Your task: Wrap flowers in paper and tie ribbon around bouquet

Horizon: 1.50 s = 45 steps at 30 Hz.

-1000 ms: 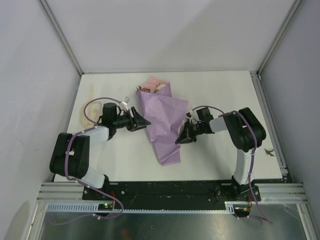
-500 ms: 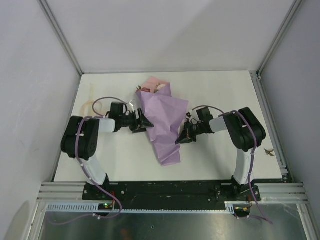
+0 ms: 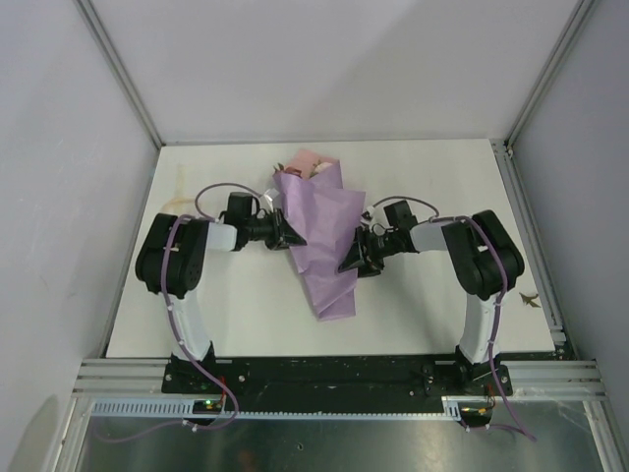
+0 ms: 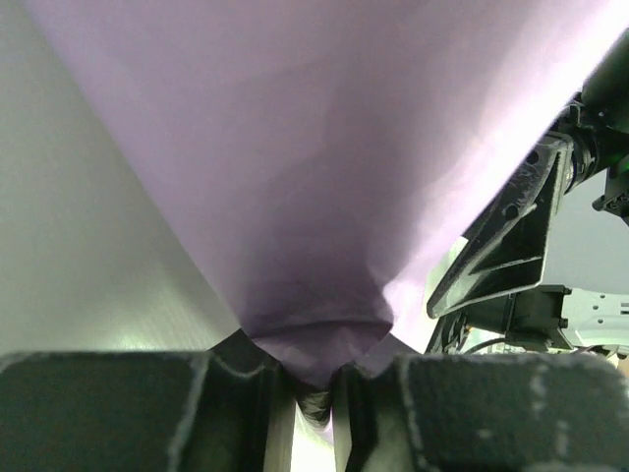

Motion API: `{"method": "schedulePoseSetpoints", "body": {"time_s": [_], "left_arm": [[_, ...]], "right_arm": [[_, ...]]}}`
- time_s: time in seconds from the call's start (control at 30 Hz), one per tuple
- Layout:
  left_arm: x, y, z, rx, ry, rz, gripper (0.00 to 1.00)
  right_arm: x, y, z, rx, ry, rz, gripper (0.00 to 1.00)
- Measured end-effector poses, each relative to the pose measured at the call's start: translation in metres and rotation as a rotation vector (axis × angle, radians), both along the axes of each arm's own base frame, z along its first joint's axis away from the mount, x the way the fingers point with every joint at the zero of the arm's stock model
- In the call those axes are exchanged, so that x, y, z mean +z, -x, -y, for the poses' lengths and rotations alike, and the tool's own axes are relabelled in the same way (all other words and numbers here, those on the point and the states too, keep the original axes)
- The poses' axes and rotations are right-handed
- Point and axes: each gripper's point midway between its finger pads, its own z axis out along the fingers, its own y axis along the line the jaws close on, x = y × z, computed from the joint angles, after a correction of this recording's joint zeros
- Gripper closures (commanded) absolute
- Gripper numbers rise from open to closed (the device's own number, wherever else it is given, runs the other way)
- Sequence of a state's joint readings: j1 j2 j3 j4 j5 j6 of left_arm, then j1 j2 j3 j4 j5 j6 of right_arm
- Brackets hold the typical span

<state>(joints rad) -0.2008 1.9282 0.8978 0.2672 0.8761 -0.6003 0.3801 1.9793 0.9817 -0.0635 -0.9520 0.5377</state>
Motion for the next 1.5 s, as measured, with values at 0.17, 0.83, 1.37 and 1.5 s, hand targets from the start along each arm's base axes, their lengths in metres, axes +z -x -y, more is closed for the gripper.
{"method": "schedulePoseSetpoints", "body": {"time_s": [0.17, 0.83, 1.37, 1.5], "left_arm": [[0.007, -0.011, 0.005, -0.018, 0.016, 0.035, 0.87], [0.003, -0.036, 0.009, -0.06, -0.008, 0.067, 0.48], [0.0, 0.055, -0.002, -0.085, -0.009, -0.081, 0.28], [0.001, 0.046, 0.011, -0.1, 0.002, -0.078, 0.33]], "right_arm": [[0.01, -0.019, 0.0, -0.028, 0.007, 0.057, 0.29], [-0.002, -0.079, 0.012, -0.124, 0.117, 0.183, 0.72], [-0.014, -0.075, 0.013, -0.149, 0.119, 0.098, 1.0], [-0.014, -0.072, 0.012, -0.14, 0.12, 0.092, 1.0]]}}
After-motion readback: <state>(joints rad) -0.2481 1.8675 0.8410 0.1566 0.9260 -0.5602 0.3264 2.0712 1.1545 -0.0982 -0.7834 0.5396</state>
